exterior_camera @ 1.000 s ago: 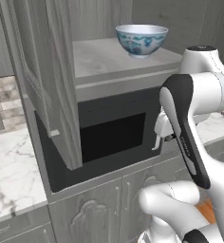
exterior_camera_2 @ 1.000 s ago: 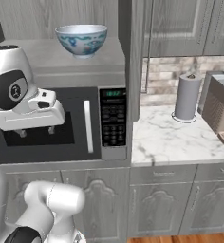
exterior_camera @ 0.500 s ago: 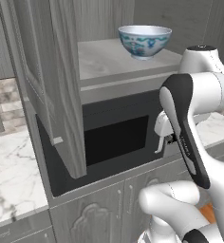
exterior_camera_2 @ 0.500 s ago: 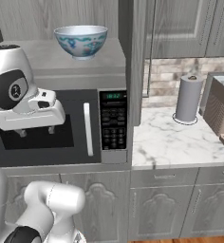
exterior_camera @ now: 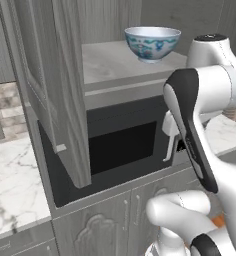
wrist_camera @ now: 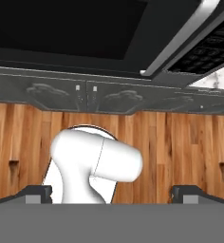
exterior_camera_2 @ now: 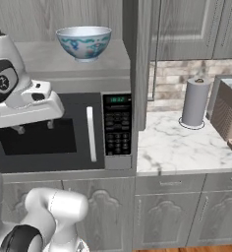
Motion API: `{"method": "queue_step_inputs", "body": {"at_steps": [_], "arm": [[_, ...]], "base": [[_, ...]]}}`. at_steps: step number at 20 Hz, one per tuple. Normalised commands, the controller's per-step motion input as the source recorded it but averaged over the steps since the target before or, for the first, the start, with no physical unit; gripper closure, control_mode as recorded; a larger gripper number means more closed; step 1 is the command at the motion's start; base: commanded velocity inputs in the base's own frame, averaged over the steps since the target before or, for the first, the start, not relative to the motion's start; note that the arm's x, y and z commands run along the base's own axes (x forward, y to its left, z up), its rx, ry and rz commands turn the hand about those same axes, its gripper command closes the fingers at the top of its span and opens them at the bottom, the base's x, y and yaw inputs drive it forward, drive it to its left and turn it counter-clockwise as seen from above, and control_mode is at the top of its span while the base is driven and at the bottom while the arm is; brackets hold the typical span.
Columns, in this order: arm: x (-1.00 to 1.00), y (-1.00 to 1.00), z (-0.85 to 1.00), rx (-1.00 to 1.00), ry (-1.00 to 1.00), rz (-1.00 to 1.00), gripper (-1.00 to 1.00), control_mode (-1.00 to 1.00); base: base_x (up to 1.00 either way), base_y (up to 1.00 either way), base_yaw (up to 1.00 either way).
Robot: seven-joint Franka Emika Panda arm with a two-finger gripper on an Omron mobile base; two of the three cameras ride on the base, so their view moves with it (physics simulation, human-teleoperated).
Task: Pick up the bowls from the cabinet and place each bowl in front of a stool on the dining counter.
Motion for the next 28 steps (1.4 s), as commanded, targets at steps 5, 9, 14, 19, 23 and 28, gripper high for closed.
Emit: {"method": "queue_step_inputs", "body": {"at_steps": [5, 9, 14, 19, 23, 28], "arm": [[0.09, 0.00, 0.49, -0.18, -0.29, 0.00, -1.00, -1.00], [0.44, 0.00, 0.33, -0.14, -0.27, 0.00, -1.00, -1.00], [0.60, 0.00, 0.26, -0.22, -0.12, 0.02, -1.00, -1.00], [0.40, -0.19, 0.38, -0.24, -0.09, 0.13, -1.00, -1.00], [0.19, -0.05, 0.35, -0.32, 0.00, 0.16, -1.00, -1.00], [0.02, -0.01, 0.29, -0.32, -0.01, 0.09, -1.00, -1.00]], "base": [[0.00, 0.00, 0.00], [0.00, 0.00, 0.00], [0.00, 0.00, 0.00], [0.00, 0.00, 0.00], [0.00, 0.00, 0.00], [0.00, 0.00, 0.00]]}}
